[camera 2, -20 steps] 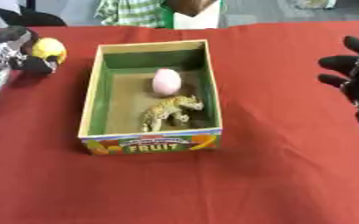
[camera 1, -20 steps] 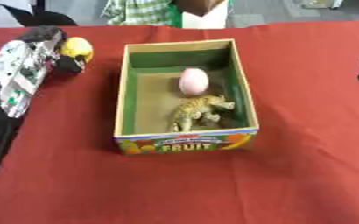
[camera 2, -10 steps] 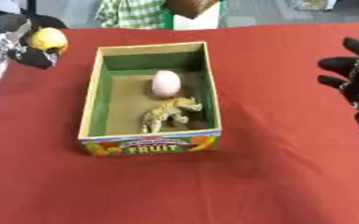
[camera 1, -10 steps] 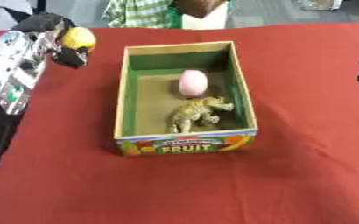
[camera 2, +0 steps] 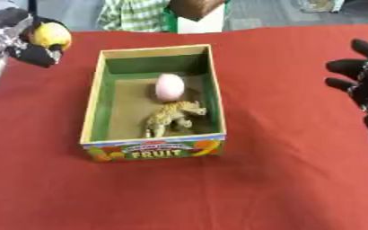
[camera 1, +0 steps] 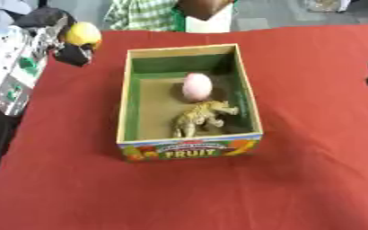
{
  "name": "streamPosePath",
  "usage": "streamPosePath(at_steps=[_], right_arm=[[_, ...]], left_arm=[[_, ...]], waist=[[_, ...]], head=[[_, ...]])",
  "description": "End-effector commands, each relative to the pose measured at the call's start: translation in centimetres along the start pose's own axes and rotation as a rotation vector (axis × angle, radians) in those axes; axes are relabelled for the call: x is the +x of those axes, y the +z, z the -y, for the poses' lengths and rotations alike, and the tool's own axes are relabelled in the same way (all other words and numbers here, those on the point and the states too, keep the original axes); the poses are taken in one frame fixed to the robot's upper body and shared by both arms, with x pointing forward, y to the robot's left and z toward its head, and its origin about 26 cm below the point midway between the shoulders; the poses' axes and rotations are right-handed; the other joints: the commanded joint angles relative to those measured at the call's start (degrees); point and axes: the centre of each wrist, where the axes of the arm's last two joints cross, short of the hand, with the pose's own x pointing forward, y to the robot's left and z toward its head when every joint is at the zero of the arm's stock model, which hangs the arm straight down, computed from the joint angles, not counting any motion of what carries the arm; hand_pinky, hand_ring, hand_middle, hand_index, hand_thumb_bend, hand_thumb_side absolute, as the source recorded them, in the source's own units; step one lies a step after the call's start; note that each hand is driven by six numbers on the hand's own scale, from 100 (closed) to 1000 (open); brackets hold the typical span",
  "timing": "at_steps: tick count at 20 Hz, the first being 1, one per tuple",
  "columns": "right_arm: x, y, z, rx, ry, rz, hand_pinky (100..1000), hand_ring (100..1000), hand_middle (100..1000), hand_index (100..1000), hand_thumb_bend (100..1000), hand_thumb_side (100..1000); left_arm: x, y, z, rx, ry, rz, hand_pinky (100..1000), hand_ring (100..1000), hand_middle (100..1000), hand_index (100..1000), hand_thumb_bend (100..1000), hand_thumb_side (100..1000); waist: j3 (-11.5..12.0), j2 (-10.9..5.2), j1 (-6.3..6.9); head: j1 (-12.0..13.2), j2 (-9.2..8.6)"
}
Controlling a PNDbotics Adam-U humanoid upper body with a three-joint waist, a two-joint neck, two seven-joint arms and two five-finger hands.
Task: Pick up objects on the table and place them in the box.
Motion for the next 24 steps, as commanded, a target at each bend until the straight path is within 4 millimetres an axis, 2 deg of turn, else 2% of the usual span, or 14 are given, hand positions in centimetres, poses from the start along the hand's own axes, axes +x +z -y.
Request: streamPosePath(at_steps=[1, 7, 11, 17, 19, 24], right_arm=[[0.6, -0.2, 0.3, 0.002, 0.012, 0.017, 851, 883, 728, 967, 100, 1000], [0.7, -0.3, 0.3, 0.003, 0.009, 0.022, 851, 883, 728, 966, 100, 1000], [0.7, -0.3, 0.3, 0.007, 0.005, 0.022, 851, 882, 728, 966, 100, 1000], [0.7, -0.4, 0.3, 0.011, 0.002, 0.022, 851, 883, 728, 966, 100, 1000], [0.7, -0.4, 0.3, 0.013, 0.002, 0.021, 851, 883, 727, 966, 100, 1000], [0.7, -0.4, 0.2, 0.018, 0.002, 0.020, 852, 883, 727, 966, 100, 1000]], left_arm=[[0.8, 1.8, -2.7, 0.088, -0.019, 0.079, 314, 503, 514, 503, 100, 285], [3.9, 5.5, -4.4, 0.101, -0.056, 0.312, 280, 464, 461, 480, 100, 281], [6.1, 7.2, -4.3, 0.023, -0.055, 0.453, 276, 463, 459, 485, 100, 281], [9.0, 8.4, -2.8, -0.041, -0.110, 0.553, 276, 470, 462, 490, 100, 276], [10.0, 8.6, -2.1, -0.071, -0.149, 0.579, 277, 474, 463, 460, 100, 277], [12.0, 8.5, -0.3, -0.170, -0.252, 0.608, 276, 481, 456, 436, 100, 275]], waist=[[0.0, -1.70, -0.05], [0.0, -2.08, -0.06], [0.0, -2.47, 0.08], [-0.2, -2.72, 0.41], [-0.2, -2.72, 0.55], [-0.3, -2.68, 0.85]], head=[[-0.1, -0.44], [-0.2, -0.18], [-0.2, 0.20], [-0.3, 0.52], [-0.4, 0.56], [-0.4, 0.65]])
